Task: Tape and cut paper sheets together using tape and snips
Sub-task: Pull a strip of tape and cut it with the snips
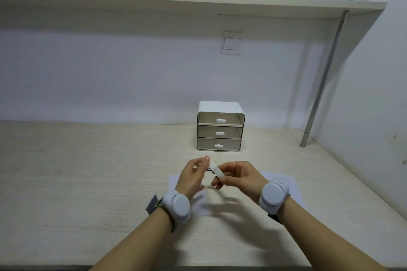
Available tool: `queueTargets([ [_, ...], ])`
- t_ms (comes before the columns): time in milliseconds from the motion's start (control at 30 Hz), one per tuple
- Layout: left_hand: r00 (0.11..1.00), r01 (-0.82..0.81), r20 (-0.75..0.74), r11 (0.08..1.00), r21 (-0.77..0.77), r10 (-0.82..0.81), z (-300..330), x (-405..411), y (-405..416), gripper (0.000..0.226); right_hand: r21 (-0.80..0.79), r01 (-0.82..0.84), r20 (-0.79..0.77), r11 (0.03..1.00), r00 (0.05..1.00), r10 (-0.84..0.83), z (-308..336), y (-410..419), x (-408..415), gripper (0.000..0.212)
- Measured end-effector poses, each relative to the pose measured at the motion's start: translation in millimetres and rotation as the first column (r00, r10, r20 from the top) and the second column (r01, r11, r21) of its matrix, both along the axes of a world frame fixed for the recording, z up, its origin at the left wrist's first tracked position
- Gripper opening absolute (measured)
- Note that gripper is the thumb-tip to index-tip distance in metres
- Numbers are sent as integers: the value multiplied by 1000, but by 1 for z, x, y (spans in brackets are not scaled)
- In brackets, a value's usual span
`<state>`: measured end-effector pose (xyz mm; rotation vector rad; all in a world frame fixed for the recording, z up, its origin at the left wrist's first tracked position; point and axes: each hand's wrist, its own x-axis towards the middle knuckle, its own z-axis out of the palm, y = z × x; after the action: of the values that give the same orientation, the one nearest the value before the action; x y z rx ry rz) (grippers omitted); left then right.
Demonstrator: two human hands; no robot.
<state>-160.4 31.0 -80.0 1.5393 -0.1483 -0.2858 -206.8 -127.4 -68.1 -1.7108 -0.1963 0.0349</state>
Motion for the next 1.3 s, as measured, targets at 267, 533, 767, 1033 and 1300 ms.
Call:
queueTargets([
  [267,907,-99,419,986,132,34,1,-6,4,20,-135,56,-17,989,998,-59,1,-2,1,8],
  [533,946,-70,323,991,116,29,-9,5,1,20,-339,101,-17,935,993,-113,-1,-11,1,6],
  [767,966,-128,231,990,52,113,-22,21,4,7,-650,178,43,739,979,-198,-9,-36,12,6],
  [1033,986,-144,101,986,85,135,-36,38,-3,8,-802,270,107,532,943,-316,-17,-60,30,16],
  [1300,988,-150,44,979,138,145,-43,46,-6,11,-884,222,49,411,919,-391,-33,-72,56,23],
])
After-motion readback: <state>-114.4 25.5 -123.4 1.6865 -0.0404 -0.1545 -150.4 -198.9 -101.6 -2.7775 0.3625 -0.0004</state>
